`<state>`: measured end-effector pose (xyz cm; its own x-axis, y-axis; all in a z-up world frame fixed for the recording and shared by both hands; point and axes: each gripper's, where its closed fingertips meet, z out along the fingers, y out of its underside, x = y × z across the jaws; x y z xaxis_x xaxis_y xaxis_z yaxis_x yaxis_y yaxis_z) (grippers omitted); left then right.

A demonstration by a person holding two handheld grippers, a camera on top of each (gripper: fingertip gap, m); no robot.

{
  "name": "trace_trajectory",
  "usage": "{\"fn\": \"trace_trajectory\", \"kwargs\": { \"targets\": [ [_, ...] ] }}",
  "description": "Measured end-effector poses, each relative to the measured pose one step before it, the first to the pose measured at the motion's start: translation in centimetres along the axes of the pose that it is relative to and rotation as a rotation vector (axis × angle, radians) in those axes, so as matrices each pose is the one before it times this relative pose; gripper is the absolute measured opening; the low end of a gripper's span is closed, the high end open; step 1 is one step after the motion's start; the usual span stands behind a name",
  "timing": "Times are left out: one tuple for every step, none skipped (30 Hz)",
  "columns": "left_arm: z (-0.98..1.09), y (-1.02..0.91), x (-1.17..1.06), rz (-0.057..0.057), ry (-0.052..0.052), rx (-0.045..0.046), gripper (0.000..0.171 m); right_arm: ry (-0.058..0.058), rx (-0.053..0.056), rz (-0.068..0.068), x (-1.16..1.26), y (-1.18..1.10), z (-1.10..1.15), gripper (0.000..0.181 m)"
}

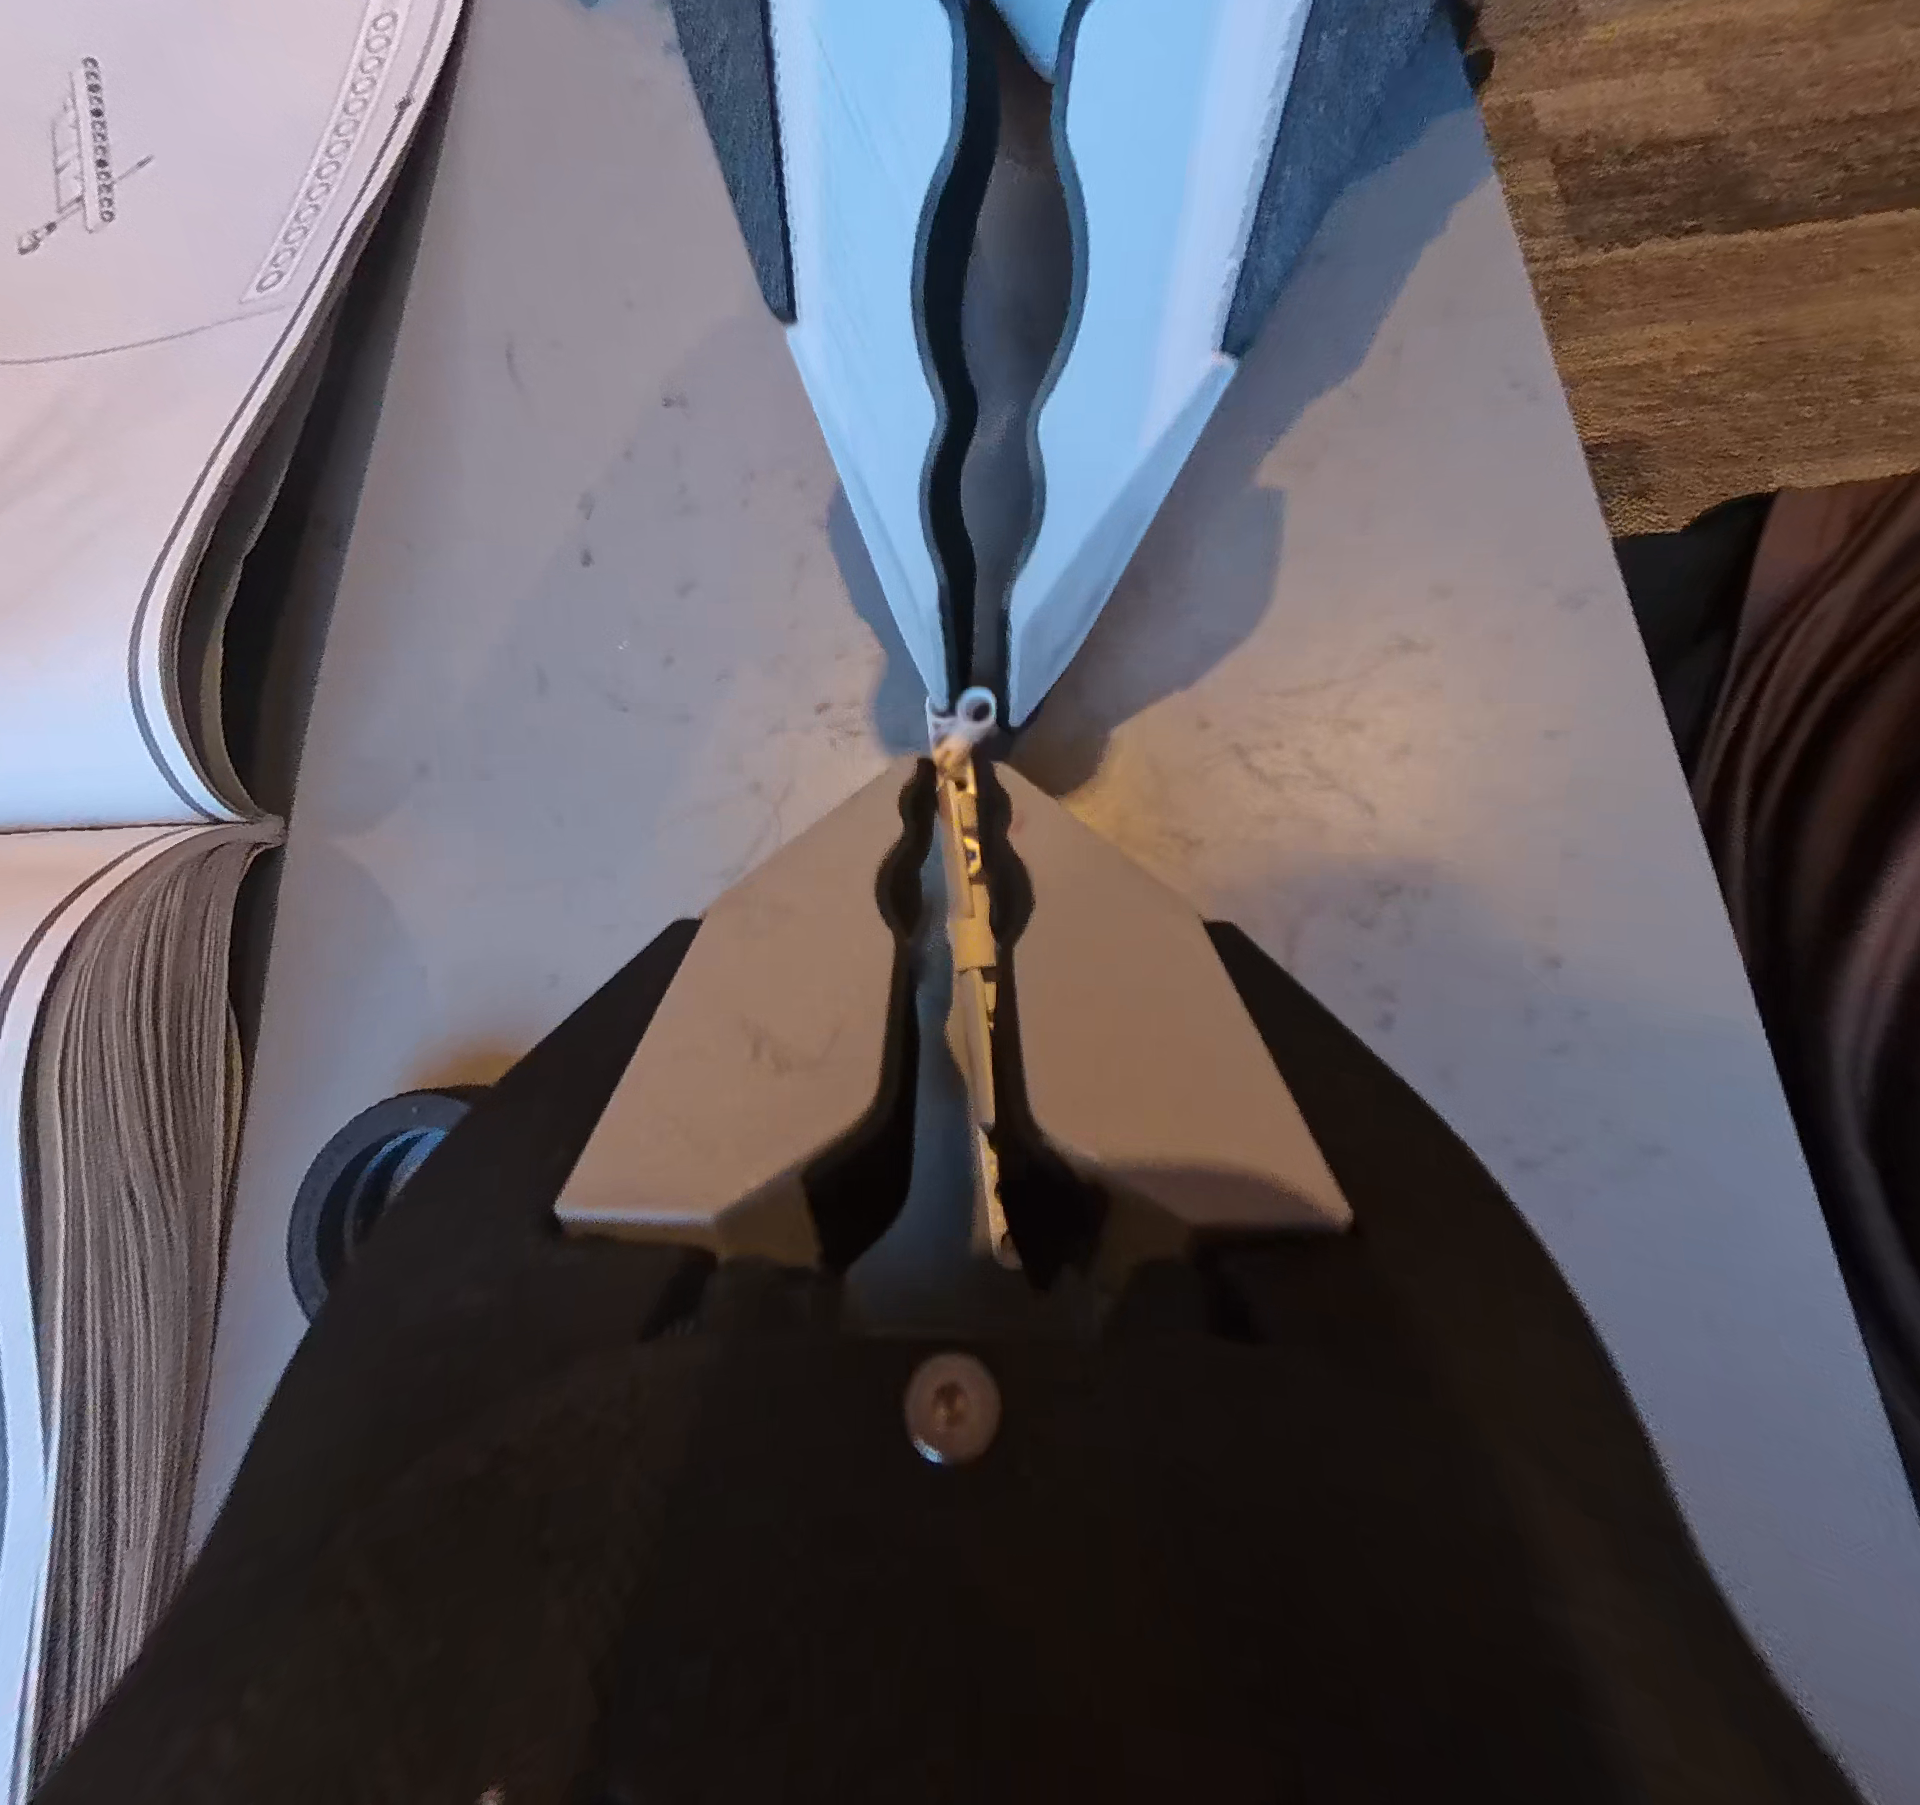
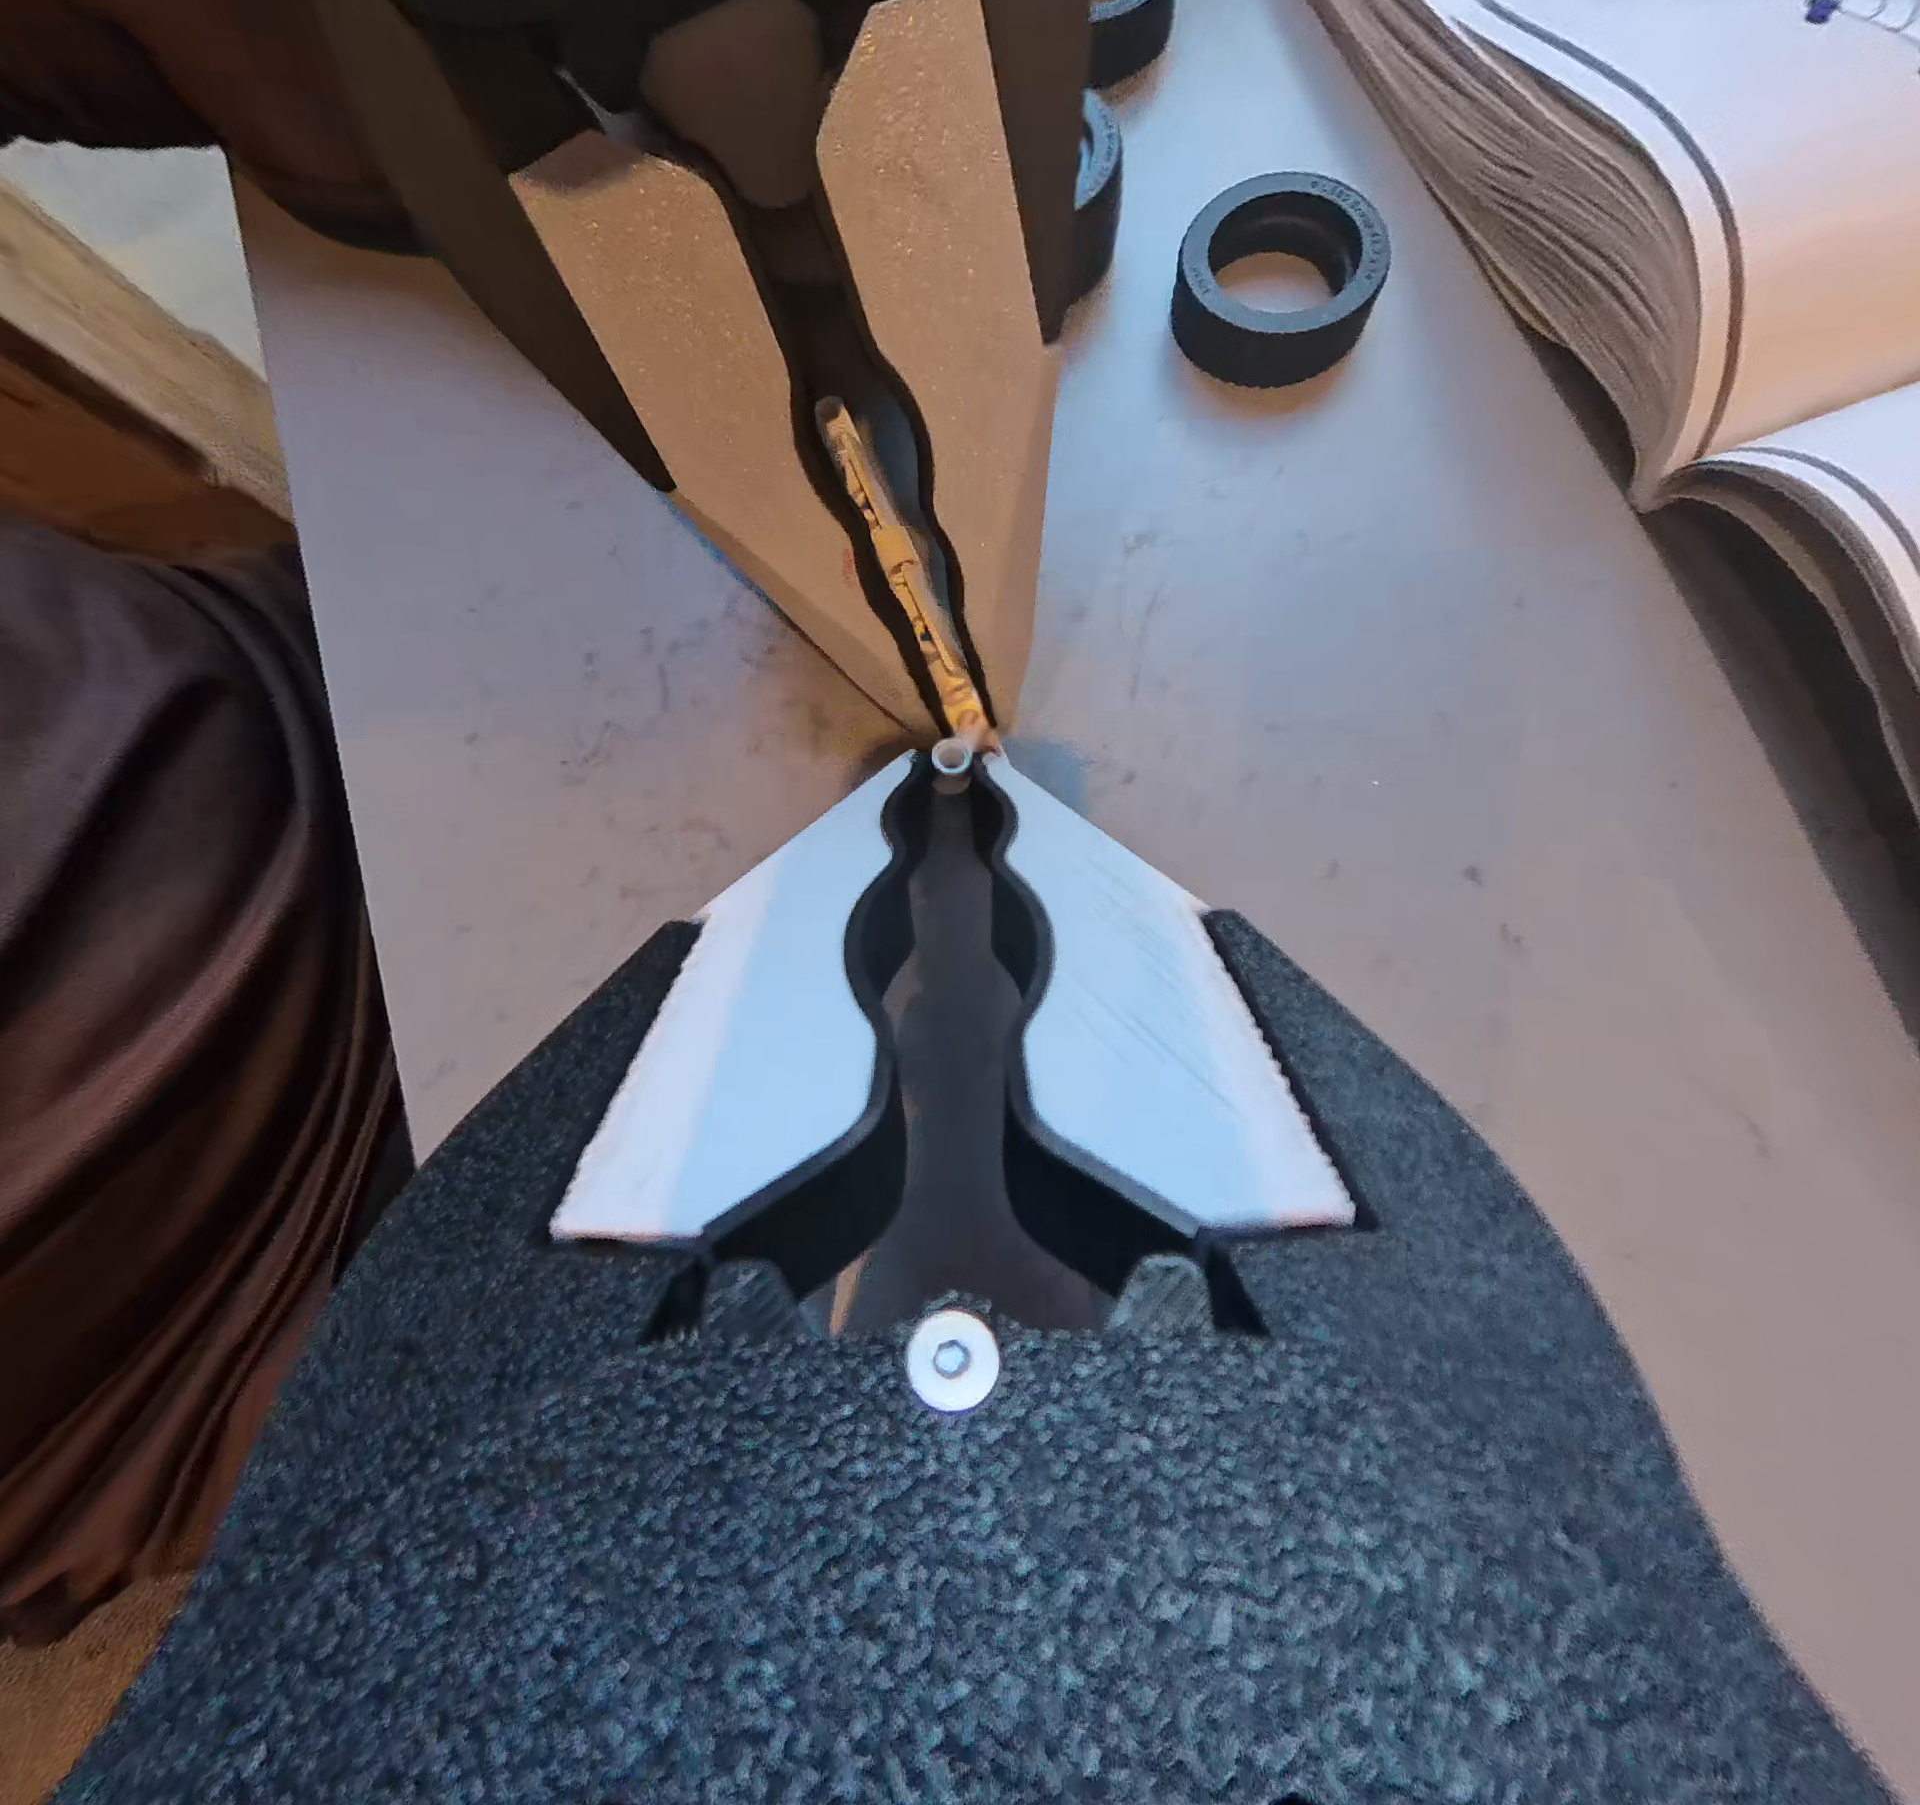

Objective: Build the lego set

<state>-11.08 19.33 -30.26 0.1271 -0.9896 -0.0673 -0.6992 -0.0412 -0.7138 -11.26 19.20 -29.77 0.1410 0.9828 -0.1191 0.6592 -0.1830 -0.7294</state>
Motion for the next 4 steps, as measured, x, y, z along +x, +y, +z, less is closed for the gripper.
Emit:
{"fn": "trace_trajectory", "kwargs": {
  "targets": [
    [-0.055,0.024,0.236,0.0049,0.0098,0.00625,0.005,0.0184,0.0245,-0.0015,0.022,-0.031,-0.265,0.006],
    [-0.050,0.012,0.164,-0.0054,0.0069,0.01019,0.005,0.0258,0.0198,-0.0060,0.105,0.016,-0.369,0.007],
    [-0.091,0.069,0.045,-0.0192,0.0038,0.00547,0.005,0.0357,0.0149,-0.0075,0.243,0.045,-0.462,0.006],
    [-0.145,0.095,0.004,-0.0171,0.0021,0.00082,0.006,0.0403,0.0060,-0.0059,0.324,0.142,-0.473,0.006]
  ]
}}
